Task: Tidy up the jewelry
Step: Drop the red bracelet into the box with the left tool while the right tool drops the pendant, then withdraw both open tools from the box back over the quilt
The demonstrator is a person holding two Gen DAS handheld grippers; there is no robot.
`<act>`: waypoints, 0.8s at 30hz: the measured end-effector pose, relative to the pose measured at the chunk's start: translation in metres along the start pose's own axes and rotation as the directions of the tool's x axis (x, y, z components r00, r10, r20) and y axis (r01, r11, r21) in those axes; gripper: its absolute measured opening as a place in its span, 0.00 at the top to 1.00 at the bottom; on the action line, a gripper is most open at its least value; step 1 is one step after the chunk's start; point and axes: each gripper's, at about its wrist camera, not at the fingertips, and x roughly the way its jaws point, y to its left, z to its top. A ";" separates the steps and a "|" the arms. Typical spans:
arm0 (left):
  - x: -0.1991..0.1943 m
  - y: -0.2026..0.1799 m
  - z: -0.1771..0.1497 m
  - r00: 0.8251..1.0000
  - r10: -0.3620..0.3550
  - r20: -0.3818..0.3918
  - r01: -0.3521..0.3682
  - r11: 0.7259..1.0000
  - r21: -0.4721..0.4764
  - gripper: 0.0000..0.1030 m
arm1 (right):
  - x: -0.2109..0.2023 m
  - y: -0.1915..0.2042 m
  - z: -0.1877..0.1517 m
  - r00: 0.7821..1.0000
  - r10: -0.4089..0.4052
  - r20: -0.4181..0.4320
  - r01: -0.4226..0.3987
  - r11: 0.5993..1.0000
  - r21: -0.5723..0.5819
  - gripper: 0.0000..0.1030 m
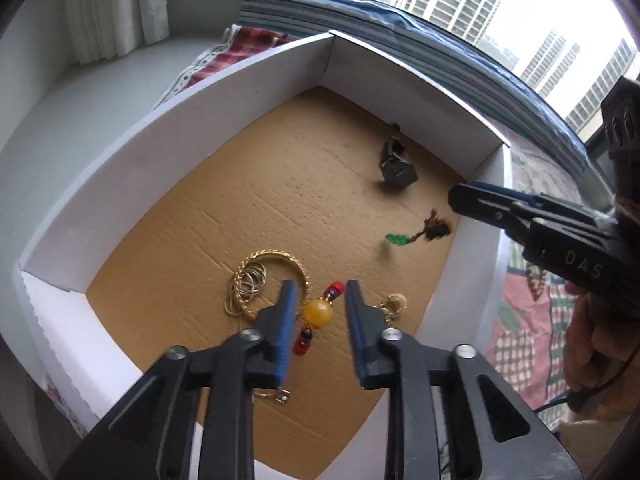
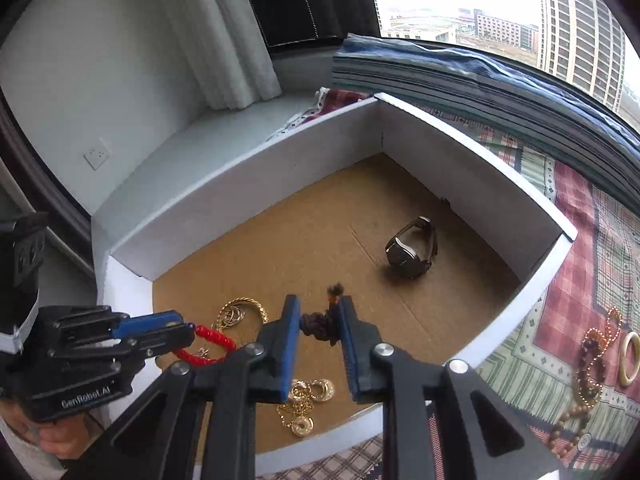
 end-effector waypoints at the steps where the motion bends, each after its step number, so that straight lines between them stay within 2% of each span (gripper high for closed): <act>1: -0.002 0.000 -0.003 1.000 0.020 0.017 -0.020 1.000 0.003 0.37 | 0.000 -0.004 -0.001 1.000 -0.010 0.005 0.010 1.000 0.015 0.53; 2: -0.006 0.000 -0.006 0.998 0.035 0.043 -0.035 0.999 0.006 0.27 | -0.004 -0.007 -0.002 1.000 -0.017 0.023 0.016 0.999 0.031 0.48; 6: -0.026 -0.001 -0.020 0.993 0.066 0.099 -0.067 0.998 0.009 0.23 | -0.031 -0.013 -0.013 0.996 -0.054 0.065 0.051 0.997 0.054 0.45; 9: -0.045 -0.011 -0.035 0.985 0.077 0.154 -0.079 0.997 0.004 0.15 | -0.056 -0.016 -0.029 0.989 -0.115 0.092 0.111 0.992 0.056 0.37; 11: -0.056 -0.022 -0.046 0.978 0.089 0.188 -0.094 0.995 0.018 0.10 | -0.072 -0.019 -0.045 0.984 -0.143 0.104 0.137 0.989 0.055 0.37; 17: -0.074 -0.058 -0.072 0.969 0.079 0.235 -0.092 0.995 0.049 0.07 | -0.116 -0.031 -0.101 0.969 -0.213 0.124 0.204 0.975 0.087 0.36; 19: -0.076 -0.070 -0.077 0.967 0.076 0.242 -0.095 0.993 0.067 0.07 | -0.132 -0.034 -0.119 0.959 -0.249 0.137 0.238 0.967 0.091 0.22; 24: -0.075 -0.093 -0.089 0.967 0.077 0.241 -0.104 0.989 0.104 0.06 | -0.163 -0.043 -0.157 0.930 -0.329 0.164 0.314 0.943 0.109 0.20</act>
